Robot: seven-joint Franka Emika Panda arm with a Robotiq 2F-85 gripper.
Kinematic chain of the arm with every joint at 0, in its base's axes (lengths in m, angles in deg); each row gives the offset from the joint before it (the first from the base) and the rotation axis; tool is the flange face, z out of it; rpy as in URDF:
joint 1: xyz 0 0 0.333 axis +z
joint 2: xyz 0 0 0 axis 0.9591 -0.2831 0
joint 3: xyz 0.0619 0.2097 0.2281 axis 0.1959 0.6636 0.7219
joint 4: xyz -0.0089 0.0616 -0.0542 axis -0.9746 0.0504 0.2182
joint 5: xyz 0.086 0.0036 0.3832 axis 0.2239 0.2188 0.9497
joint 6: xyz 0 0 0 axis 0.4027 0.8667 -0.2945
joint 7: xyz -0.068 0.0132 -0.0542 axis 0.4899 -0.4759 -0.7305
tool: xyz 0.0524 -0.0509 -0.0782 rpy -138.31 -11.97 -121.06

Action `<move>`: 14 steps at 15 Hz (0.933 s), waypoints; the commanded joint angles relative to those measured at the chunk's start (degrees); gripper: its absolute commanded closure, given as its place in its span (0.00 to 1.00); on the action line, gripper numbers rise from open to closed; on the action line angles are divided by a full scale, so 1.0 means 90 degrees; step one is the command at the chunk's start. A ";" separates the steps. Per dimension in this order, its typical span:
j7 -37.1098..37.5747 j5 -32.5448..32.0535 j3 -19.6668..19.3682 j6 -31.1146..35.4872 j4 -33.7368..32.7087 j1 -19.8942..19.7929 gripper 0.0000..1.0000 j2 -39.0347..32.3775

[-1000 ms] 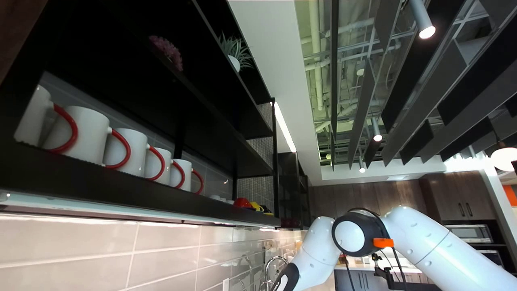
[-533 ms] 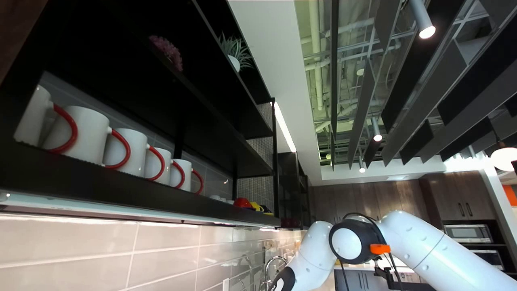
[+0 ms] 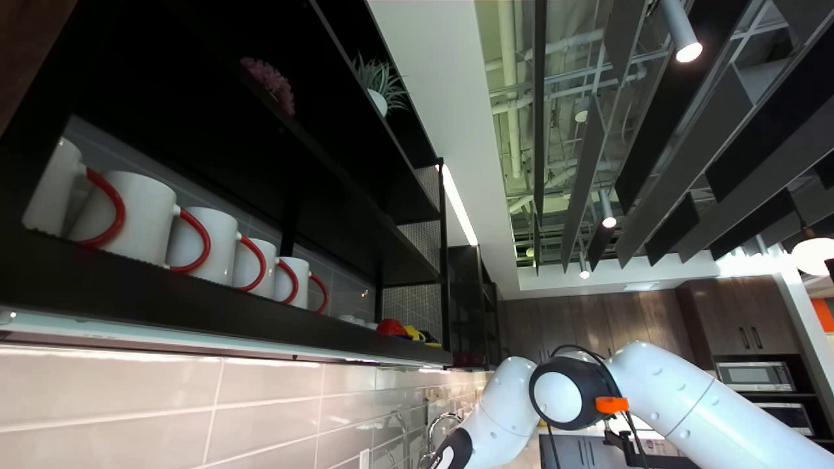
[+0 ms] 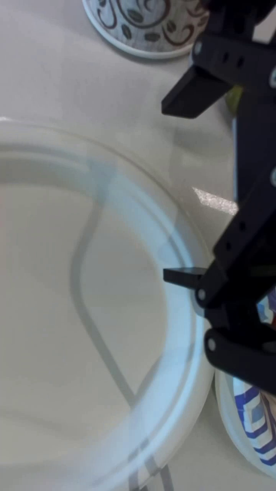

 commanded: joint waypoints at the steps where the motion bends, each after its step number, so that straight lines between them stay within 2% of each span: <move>1: 0.0218 0.0097 -0.0032 -0.0414 -0.0197 0.0053 0.00 -0.0067; 6: 0.0331 0.0061 -0.0046 -0.0798 -0.0390 0.0047 0.00 -0.0291; 8: 0.0368 0.0052 -0.0056 -0.0918 -0.0451 0.0044 0.28 -0.0352; 14: 0.0313 0.0102 -0.0016 -0.1306 -0.0729 -0.0065 0.69 -0.0409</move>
